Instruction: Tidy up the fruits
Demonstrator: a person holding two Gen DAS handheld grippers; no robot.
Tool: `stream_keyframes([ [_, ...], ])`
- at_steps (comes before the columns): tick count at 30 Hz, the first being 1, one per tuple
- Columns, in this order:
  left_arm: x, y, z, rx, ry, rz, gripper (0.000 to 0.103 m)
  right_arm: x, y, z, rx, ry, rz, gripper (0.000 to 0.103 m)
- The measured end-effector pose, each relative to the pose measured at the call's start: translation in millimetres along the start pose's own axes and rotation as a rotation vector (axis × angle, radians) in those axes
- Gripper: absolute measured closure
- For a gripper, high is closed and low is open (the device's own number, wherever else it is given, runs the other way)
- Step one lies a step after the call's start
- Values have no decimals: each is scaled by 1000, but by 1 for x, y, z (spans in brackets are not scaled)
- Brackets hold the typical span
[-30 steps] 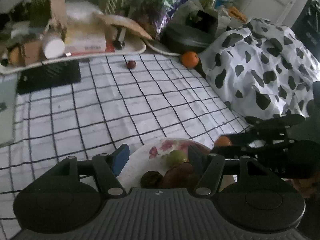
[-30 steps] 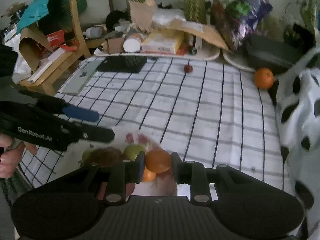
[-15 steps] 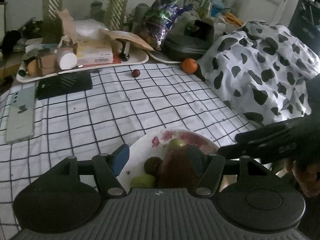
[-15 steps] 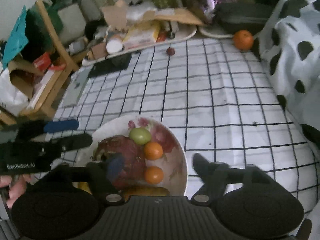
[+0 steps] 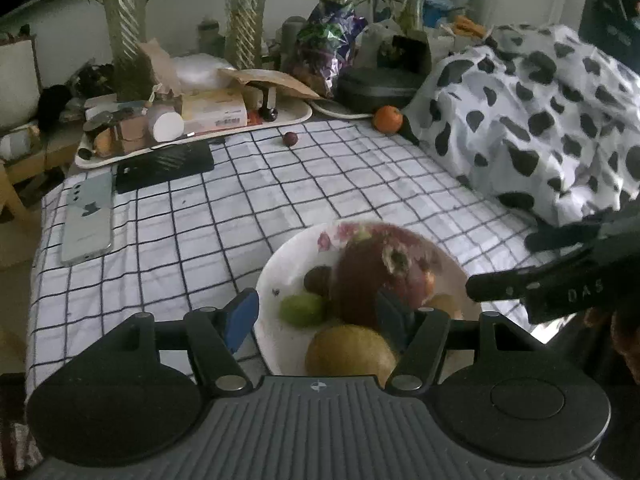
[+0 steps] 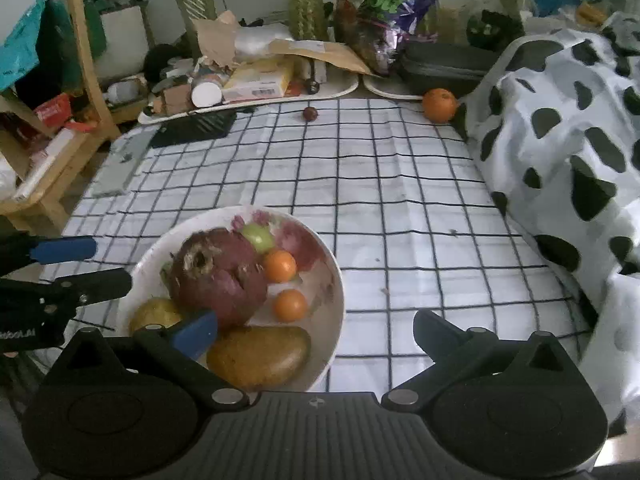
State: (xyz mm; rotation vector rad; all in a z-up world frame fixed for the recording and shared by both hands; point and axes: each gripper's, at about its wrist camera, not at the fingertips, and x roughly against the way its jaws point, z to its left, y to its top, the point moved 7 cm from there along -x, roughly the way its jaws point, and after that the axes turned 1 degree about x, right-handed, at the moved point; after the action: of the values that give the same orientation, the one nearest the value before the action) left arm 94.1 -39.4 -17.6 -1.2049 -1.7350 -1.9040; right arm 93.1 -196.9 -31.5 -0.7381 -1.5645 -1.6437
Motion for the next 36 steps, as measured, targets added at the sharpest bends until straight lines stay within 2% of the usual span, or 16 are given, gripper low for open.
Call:
stream_keyframes([
  [7, 10, -18, -3, -37, 80, 22, 40, 10, -16, 11, 30, -56, -4, 0],
  [15, 15, -35, -6, -30, 92, 60, 38, 14, -33, 26, 91, -102, 17, 0],
  [16, 14, -36, -6, -29, 94, 66, 35, 15, -35, 26, 97, -109, 19, 0],
  [17, 14, -38, -7, -29, 98, 72, 23, 15, -36, 26, 102, -117, 23, 0],
  [19, 14, -40, -9, -36, 99, 82, 13, 15, -39, 26, 107, -132, 28, 0],
  [24, 16, -44, -10, -22, 102, 89, 2, 16, -43, 28, 121, -149, 32, 0],
  [31, 15, -49, -15, -33, 96, 96, 0, 16, -47, 29, 131, -164, 44, 0],
  [36, 13, -48, -13, -27, 127, 104, 0, 13, -46, 27, 121, -168, 56, 0],
])
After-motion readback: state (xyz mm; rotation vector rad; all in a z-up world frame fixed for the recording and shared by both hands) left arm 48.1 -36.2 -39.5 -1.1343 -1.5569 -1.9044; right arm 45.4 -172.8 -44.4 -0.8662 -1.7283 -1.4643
